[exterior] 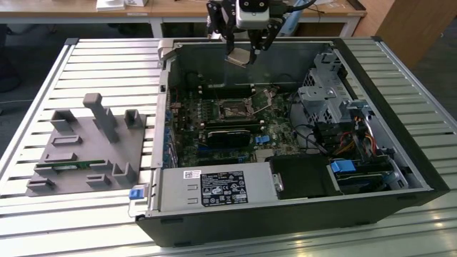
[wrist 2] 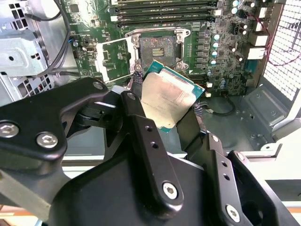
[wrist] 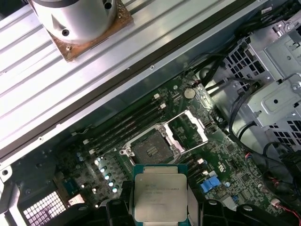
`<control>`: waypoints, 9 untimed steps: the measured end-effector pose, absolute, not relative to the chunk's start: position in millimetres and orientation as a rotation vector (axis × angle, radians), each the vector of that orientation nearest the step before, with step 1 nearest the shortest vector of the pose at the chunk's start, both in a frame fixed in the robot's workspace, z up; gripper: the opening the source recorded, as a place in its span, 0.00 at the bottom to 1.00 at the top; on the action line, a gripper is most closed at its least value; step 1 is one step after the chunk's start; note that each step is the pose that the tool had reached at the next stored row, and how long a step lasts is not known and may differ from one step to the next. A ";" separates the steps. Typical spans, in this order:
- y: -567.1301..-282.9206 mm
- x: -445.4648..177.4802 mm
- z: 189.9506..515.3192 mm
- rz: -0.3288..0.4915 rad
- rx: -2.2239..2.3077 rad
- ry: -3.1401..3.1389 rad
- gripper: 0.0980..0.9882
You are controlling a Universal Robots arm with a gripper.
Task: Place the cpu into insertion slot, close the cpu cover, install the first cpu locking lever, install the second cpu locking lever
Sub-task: 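Place the cpu into insertion slot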
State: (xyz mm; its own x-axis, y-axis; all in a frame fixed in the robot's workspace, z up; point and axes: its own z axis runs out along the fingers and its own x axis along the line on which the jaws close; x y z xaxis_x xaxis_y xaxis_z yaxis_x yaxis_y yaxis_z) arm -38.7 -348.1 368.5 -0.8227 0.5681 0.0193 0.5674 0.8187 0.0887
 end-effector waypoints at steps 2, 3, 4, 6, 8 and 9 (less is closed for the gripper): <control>-348.1 -38.7 368.4 0.142 0.946 2.984 0.50; -348.1 -38.7 368.4 0.142 0.953 2.981 0.50; -348.1 -38.7 368.4 0.142 0.959 2.979 0.50; -348.1 -38.7 368.4 0.142 0.971 2.975 0.50; -348.1 -38.7 368.3 0.142 0.984 2.970 0.50; -348.1 -38.8 368.3 0.142 0.990 2.968 0.50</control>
State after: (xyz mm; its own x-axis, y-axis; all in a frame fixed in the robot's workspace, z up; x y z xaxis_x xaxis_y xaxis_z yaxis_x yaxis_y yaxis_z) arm -38.8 -348.1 368.3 -0.8002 0.5995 0.0193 0.5986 0.7961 0.0888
